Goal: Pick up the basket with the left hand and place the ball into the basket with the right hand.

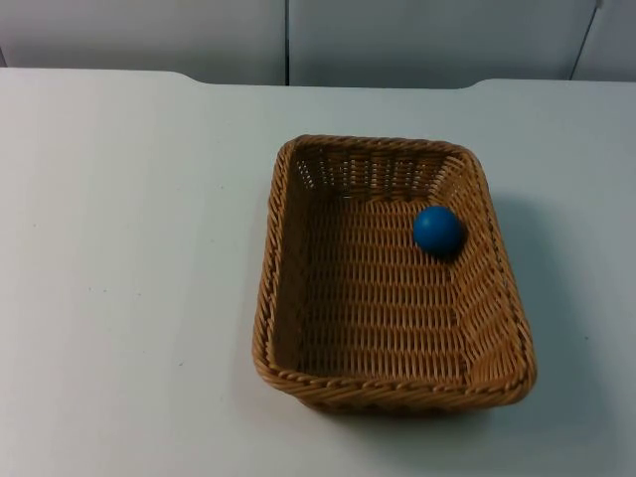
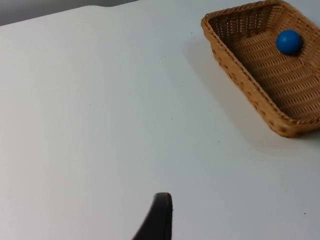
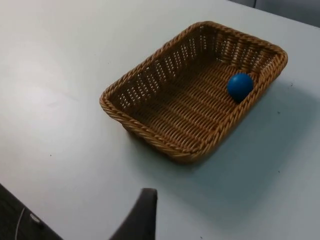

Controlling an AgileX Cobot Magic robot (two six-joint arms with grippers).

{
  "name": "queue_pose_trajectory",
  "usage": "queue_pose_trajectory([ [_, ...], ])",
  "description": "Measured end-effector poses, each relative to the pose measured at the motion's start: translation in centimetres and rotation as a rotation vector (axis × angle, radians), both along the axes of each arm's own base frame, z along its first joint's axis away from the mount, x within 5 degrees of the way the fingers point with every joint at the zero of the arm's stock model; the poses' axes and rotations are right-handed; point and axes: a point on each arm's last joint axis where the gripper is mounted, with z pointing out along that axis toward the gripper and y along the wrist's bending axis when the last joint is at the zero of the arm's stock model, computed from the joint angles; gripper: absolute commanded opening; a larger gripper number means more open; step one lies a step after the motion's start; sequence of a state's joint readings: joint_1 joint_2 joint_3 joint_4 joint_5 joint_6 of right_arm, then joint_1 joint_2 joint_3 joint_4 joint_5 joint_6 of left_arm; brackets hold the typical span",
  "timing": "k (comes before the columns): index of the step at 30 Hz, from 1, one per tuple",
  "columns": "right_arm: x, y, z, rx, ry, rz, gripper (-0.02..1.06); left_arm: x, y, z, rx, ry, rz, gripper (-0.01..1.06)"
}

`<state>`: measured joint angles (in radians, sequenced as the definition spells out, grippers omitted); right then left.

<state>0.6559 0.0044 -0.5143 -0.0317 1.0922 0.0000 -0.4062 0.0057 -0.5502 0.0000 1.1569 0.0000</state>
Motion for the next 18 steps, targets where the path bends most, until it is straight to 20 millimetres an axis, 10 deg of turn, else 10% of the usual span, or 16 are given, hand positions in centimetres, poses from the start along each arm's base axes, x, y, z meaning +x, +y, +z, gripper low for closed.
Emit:
queue_pose_trajectory([
  [18, 0.11, -0.09, -0.05, 0.004, 0.004, -0.02, 0.92, -0.03, -0.16, 0.03, -0.017, 0.001, -0.011, 0.81],
])
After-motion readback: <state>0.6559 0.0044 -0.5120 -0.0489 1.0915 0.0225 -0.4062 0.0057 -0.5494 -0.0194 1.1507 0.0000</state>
